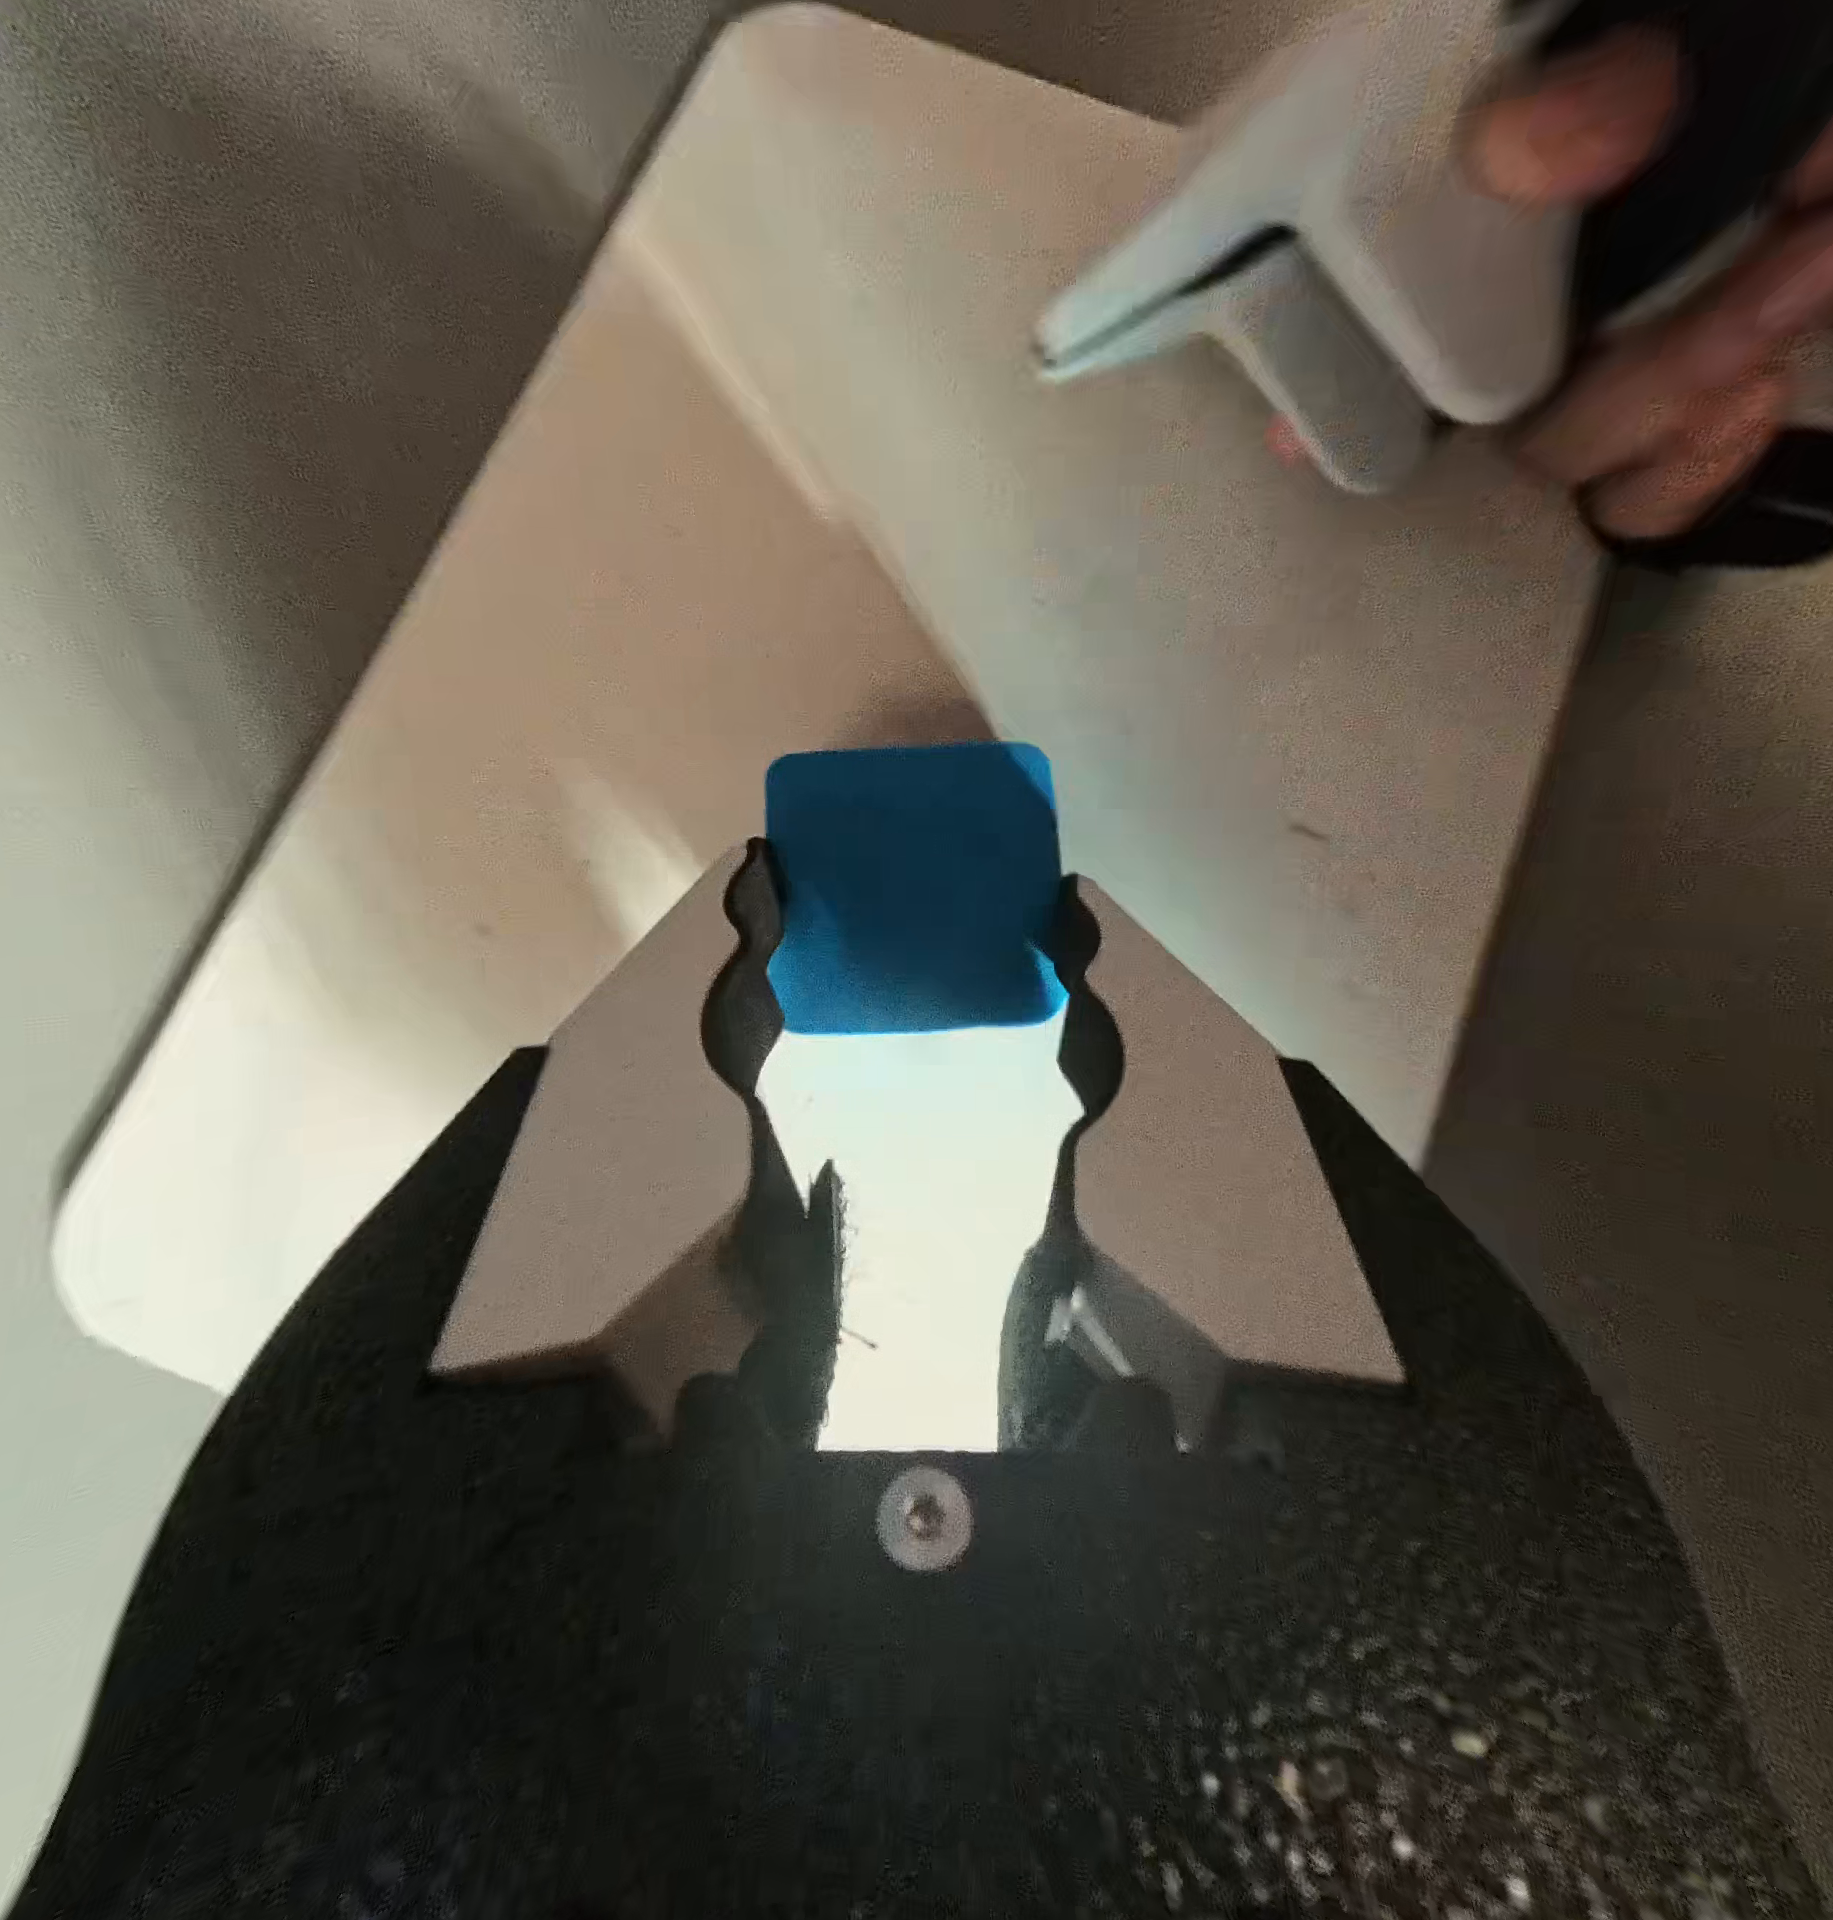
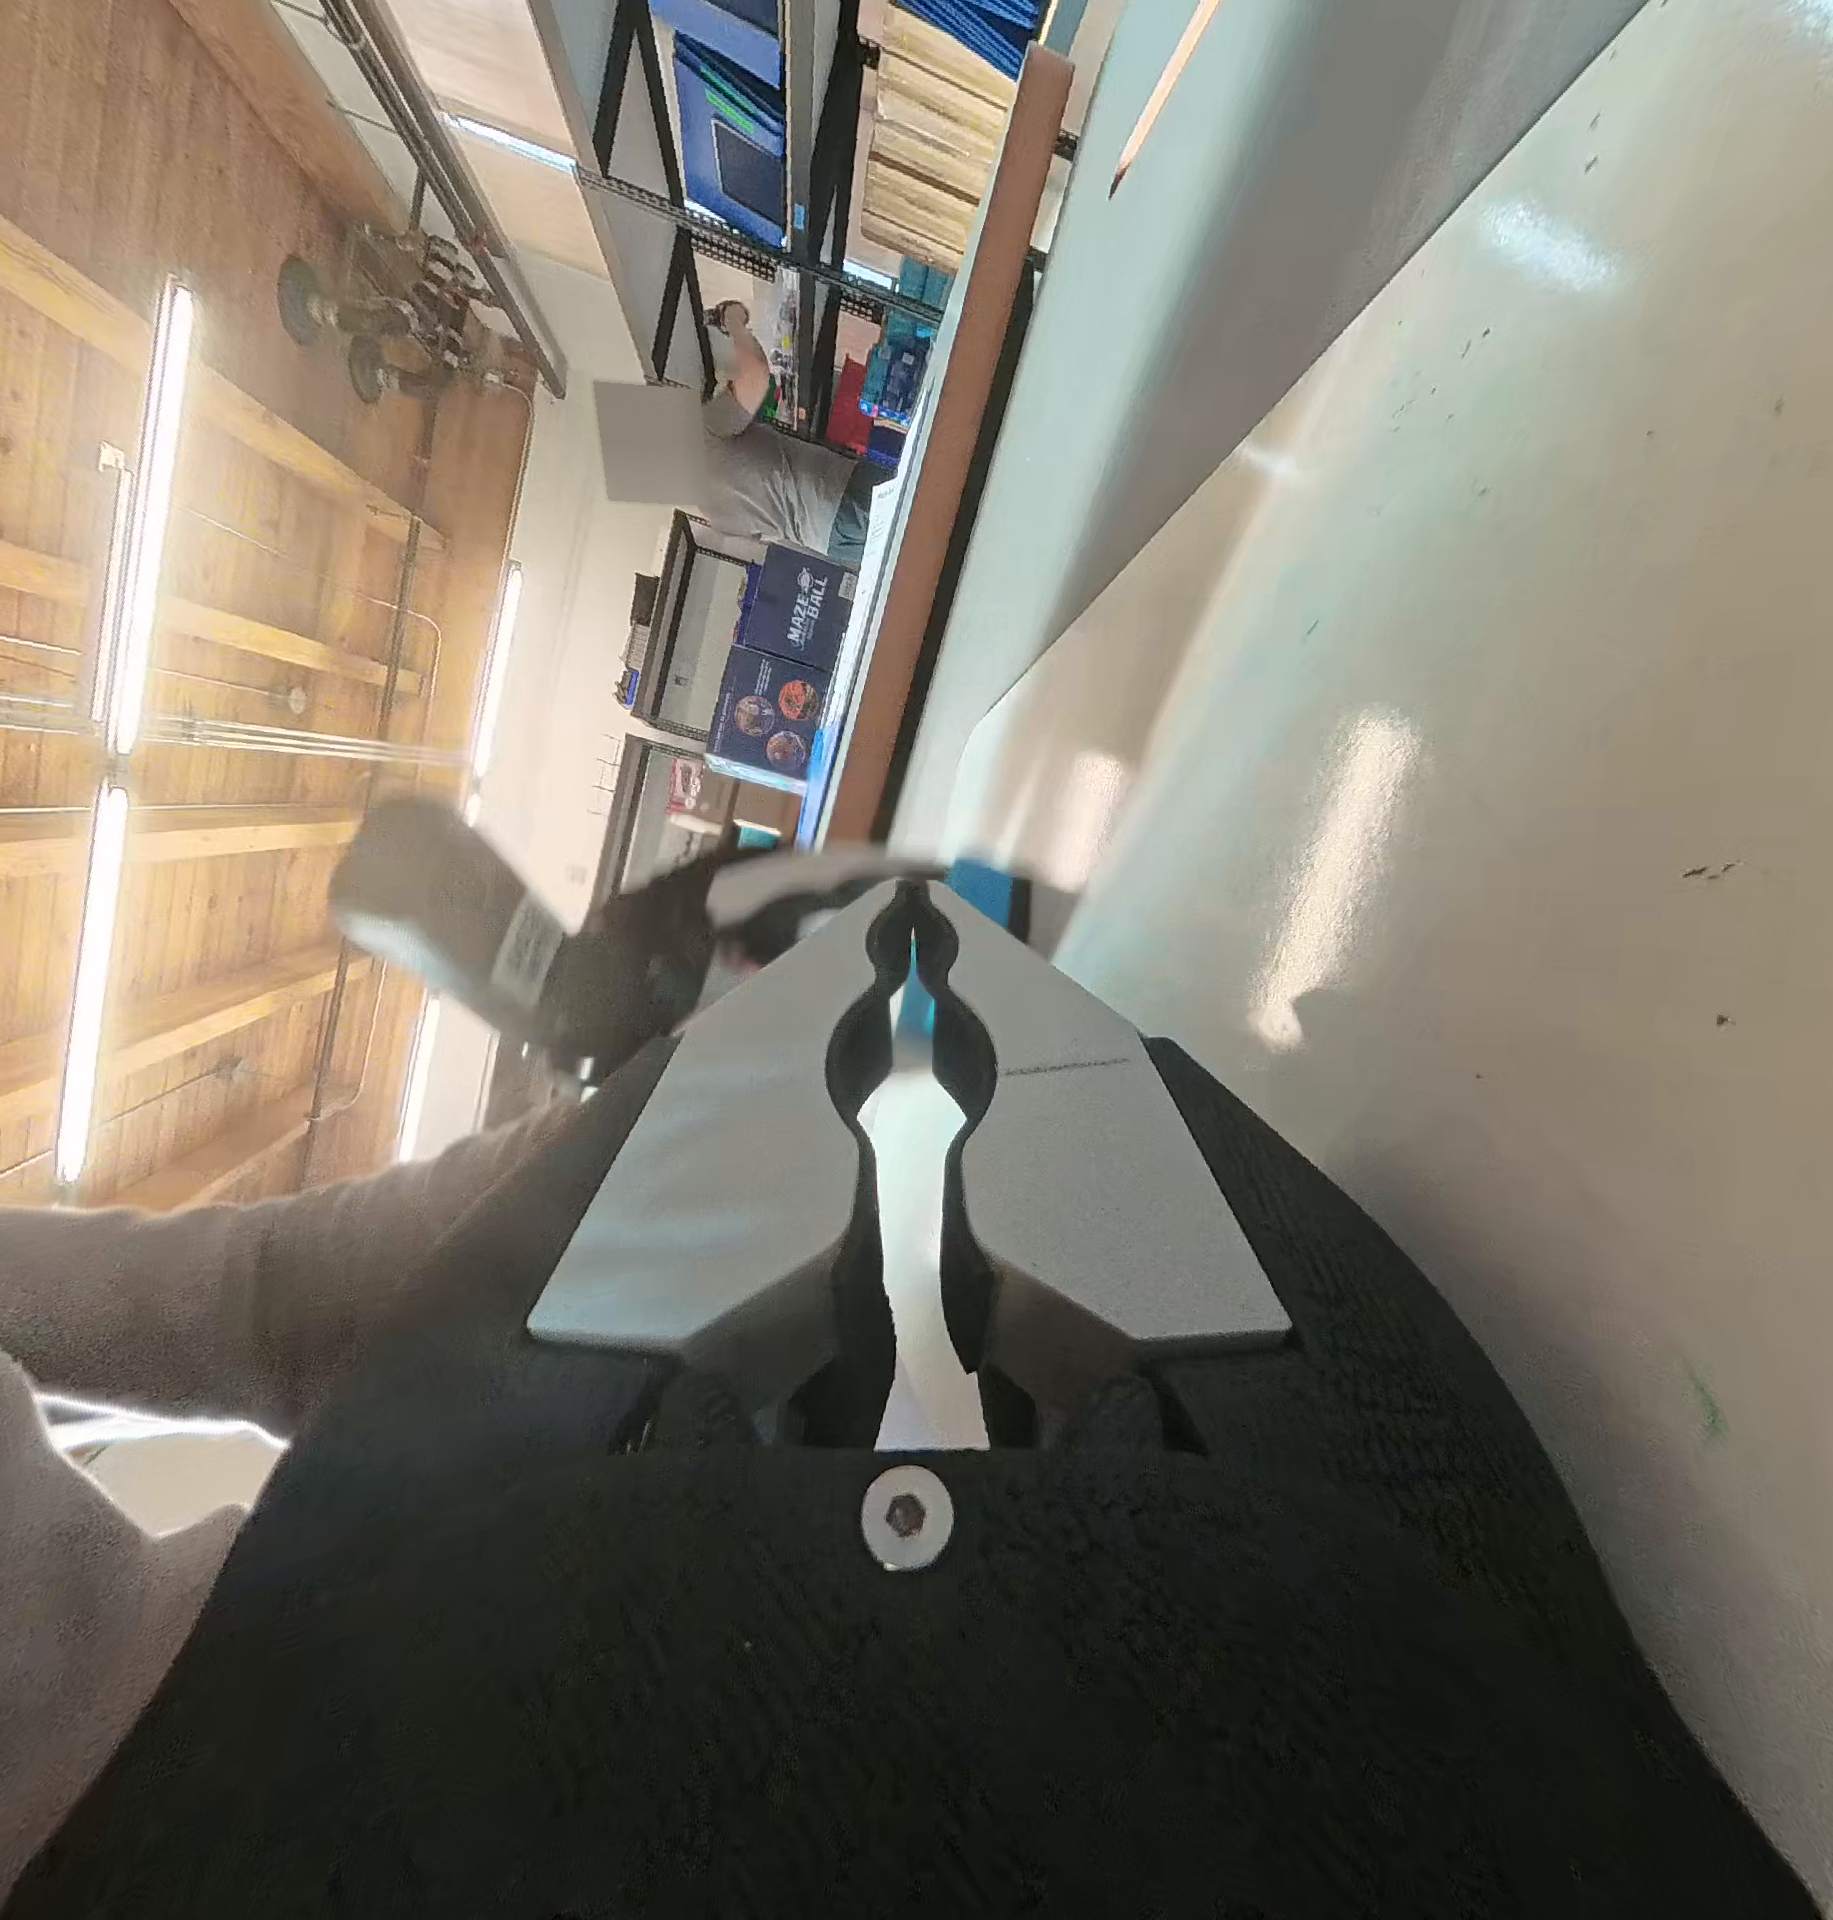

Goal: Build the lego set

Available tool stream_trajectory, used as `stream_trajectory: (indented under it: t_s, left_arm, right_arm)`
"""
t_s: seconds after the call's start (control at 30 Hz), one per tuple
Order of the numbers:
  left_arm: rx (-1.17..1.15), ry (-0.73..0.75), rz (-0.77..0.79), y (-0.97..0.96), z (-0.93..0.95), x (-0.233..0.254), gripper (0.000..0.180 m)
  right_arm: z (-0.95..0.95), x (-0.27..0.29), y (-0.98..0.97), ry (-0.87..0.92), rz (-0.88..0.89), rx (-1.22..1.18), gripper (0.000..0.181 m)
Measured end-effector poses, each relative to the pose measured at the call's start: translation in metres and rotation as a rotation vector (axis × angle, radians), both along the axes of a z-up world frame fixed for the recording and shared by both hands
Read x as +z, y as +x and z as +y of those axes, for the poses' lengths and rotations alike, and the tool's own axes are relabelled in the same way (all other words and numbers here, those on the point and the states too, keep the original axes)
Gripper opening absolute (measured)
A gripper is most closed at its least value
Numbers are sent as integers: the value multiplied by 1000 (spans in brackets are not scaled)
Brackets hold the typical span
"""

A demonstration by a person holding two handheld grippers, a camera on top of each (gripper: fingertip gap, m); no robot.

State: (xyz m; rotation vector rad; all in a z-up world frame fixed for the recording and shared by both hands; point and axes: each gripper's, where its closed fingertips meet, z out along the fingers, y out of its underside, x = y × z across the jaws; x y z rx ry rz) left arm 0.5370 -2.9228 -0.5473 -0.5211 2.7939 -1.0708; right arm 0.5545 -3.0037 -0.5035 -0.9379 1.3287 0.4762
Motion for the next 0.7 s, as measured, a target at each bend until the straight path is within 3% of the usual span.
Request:
stream_trajectory:
  t_s: [0.13, 0.33, 0.7]
  left_arm:
    - [-123, -8, -17, -68, -32, 0, 52]
    - [69, -46, -29, -4, -41, 1, 52]
    - [903, 7, -93, 49, 193, 15, 52]
  right_arm:
    - [-1, 0, -1, -1, -4, -8, 0]
    - [-2, 1, -3, 7, -3, -9, 0]
    - [-1, 2, -2, 12, -15, 0, 0]
